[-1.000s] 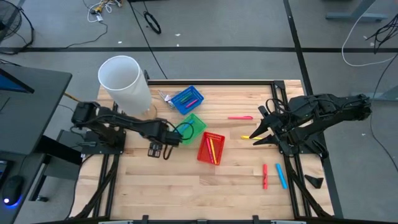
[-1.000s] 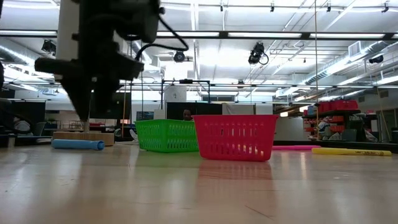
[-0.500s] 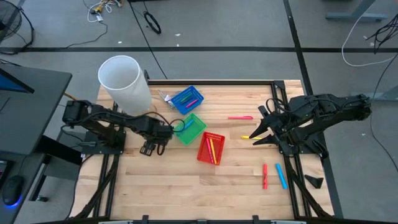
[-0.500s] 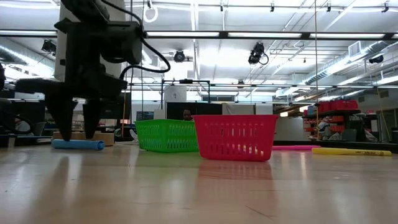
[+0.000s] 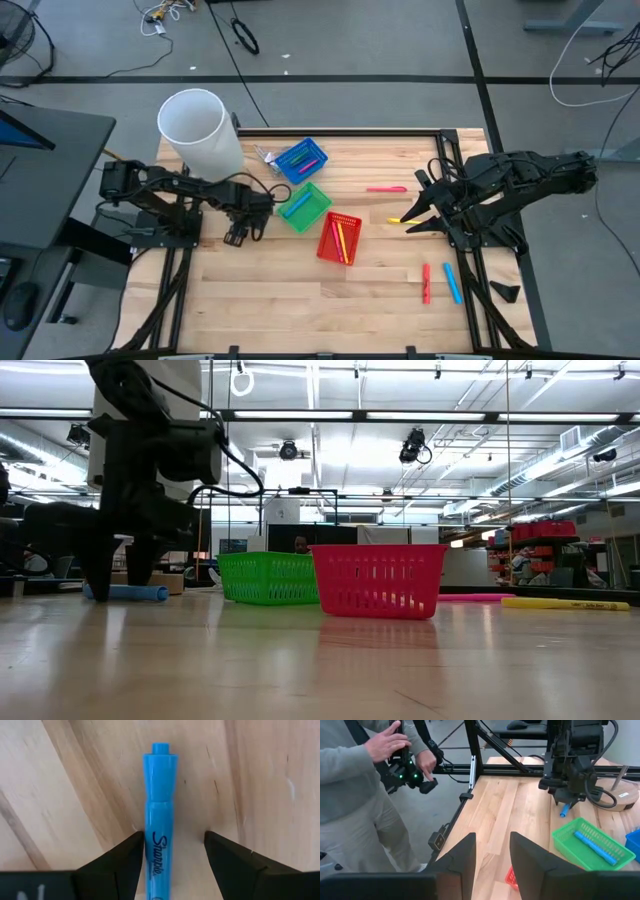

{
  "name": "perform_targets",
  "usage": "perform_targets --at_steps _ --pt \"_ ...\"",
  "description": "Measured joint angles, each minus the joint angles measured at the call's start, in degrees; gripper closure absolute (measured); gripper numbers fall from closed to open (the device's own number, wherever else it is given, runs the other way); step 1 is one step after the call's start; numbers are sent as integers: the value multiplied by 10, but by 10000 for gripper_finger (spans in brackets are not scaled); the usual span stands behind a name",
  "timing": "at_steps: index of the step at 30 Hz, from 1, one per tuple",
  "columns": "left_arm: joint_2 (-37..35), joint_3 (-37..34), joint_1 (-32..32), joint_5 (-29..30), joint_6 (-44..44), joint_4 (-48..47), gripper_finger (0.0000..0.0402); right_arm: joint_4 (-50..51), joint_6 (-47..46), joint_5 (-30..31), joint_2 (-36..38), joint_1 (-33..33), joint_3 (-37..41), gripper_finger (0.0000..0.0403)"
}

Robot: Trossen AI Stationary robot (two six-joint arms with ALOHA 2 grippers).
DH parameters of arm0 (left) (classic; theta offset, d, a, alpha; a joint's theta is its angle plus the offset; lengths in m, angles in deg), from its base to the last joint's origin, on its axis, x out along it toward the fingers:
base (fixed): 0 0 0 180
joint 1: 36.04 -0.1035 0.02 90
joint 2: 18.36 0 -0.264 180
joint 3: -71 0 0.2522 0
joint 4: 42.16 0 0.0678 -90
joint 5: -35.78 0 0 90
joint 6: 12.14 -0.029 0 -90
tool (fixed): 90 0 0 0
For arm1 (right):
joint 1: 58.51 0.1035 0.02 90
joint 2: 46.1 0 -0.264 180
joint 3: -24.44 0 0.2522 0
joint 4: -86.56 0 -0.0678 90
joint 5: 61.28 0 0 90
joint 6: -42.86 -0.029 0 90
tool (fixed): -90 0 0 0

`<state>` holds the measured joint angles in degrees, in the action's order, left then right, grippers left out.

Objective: Pick & Place Markers
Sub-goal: Put the top blue highlighter pen into the green bin

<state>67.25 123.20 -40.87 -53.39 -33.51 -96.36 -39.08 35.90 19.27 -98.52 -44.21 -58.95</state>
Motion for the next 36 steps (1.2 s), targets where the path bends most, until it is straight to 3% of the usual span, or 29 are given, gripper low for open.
perform_targets --at_steps 6,17,22,36 --pt "1 1 10 -30 31 3 197 0 0 0 0 0 0 282" --pt "1 2 41 -60 138 3 339 0 0 0 0 0 0 282" --pt "6 38 47 -82 218 -41 339 0 0 0 0 0 0 282" --pt "3 271 47 -36 500 -187 339 -16 0 0 0 0 0 282"
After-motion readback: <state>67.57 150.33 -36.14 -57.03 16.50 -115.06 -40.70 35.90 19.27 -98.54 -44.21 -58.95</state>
